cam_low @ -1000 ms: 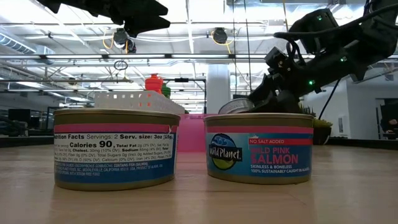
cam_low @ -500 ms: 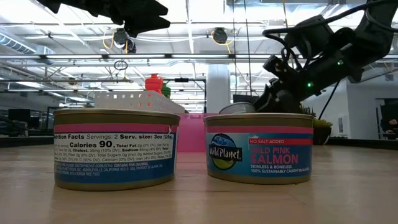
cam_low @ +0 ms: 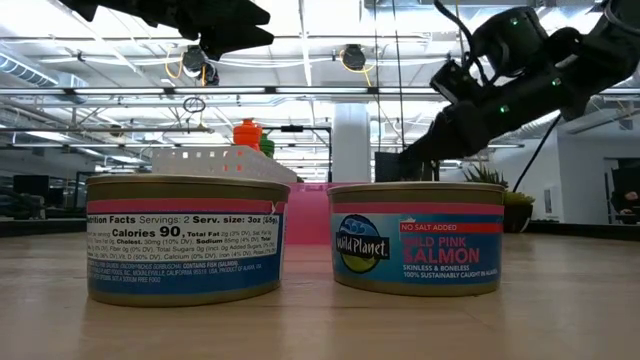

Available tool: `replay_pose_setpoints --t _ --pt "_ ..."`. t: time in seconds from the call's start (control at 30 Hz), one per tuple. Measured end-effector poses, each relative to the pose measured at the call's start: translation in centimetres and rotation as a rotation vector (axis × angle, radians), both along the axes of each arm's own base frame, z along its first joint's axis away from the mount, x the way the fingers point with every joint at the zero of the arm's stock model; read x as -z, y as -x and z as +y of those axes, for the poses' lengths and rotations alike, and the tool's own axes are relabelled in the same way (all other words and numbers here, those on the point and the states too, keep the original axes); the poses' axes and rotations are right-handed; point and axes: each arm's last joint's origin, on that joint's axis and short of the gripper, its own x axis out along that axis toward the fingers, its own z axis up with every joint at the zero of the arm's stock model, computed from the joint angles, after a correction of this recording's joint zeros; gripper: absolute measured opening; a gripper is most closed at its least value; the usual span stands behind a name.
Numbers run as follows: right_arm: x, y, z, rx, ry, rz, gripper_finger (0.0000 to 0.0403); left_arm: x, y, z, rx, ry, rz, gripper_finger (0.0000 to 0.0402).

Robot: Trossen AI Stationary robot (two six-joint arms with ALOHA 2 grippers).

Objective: Pick & Place Food Item
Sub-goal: Put the green tuna can into the red bin, then put the right blue and pink tuna can into the red bin

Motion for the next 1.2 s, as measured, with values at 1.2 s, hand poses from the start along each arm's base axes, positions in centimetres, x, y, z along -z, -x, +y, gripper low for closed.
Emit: replay_pose_setpoints --t 1.2 --pt "0.5 0.3 2.5 -0.143 -0.137 0.065 0.0318 0.0 0.0 0.0 0.000 0.000 0.000 0.0243"
